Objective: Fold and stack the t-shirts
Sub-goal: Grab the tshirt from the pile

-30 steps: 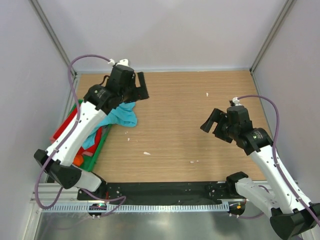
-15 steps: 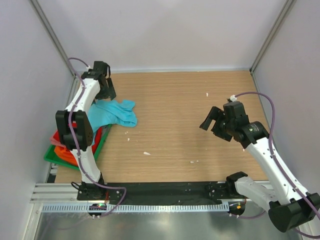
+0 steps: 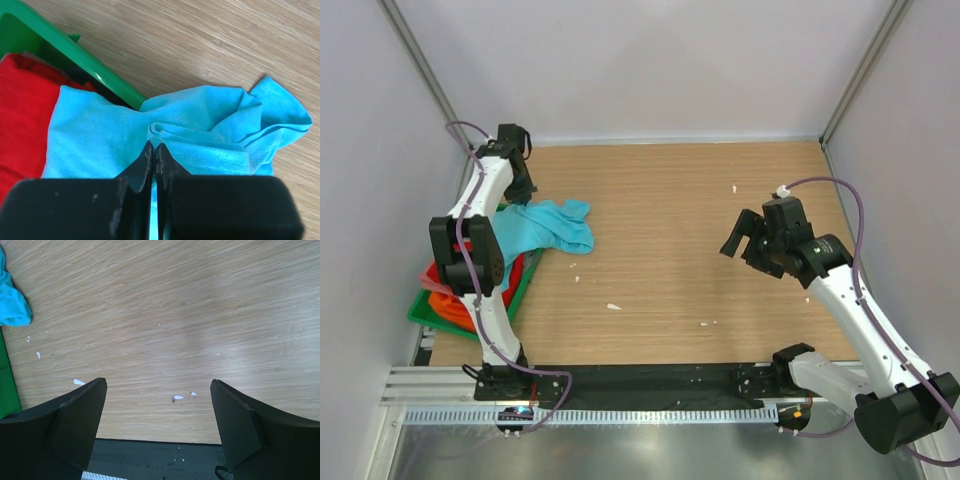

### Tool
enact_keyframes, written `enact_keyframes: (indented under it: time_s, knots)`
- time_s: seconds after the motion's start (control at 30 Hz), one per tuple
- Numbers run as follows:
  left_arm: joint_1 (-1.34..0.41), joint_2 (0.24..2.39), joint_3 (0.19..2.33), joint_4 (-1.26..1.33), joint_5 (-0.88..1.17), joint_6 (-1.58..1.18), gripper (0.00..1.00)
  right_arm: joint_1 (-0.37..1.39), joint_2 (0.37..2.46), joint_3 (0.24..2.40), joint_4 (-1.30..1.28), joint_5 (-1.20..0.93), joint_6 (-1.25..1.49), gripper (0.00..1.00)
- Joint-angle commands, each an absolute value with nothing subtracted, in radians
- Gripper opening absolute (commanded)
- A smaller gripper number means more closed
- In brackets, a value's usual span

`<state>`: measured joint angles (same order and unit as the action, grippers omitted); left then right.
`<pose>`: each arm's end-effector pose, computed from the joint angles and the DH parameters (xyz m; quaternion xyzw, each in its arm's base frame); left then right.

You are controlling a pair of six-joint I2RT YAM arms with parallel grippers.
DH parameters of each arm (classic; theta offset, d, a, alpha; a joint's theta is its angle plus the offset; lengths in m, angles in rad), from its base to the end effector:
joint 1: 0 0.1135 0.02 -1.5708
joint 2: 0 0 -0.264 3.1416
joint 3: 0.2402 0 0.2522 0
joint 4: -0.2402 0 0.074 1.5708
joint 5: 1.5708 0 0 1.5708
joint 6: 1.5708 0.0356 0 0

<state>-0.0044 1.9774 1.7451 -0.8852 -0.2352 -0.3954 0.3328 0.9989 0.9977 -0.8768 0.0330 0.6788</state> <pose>0.4242 0.0064 0.2603 -0.2138 0.9441 0.0677 0.2414 0.1820 0.0617 0.3109 0.1674 0.9255 0.1509 0.3045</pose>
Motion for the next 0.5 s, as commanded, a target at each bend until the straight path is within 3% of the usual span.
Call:
enact_keyframes:
  time_s: [0.0,0.1,0.23,0.27,0.47]
  knots:
    - [-0.005,1.91,1.781,-0.877,-0.215,-0.411,0.0,0.337,1.008,1.048,-0.867,0.048,0.647,0.91]
    - [-0.005,1.833,1.828,-0.91,-0.241,-0.419,0.0,0.337,1.014,1.051,-0.856,0.038,0.646,0.91]
    - [-0.005,1.64,1.847,-0.842,-0.041,-0.544,0.0,0.337,1.025,1.051,-0.844,0.018,0.646,0.91]
    - [-0.011,1.55,1.838,-0.756,0.133,-0.583,0.0,0.337,1.028,1.051,-0.841,0.014,0.646,0.91]
    - [-0.124,1.355,1.977,-0.598,0.282,-0.755,0.0,0.337,1.043,1.065,-0.828,-0.025,0.647,0.91]
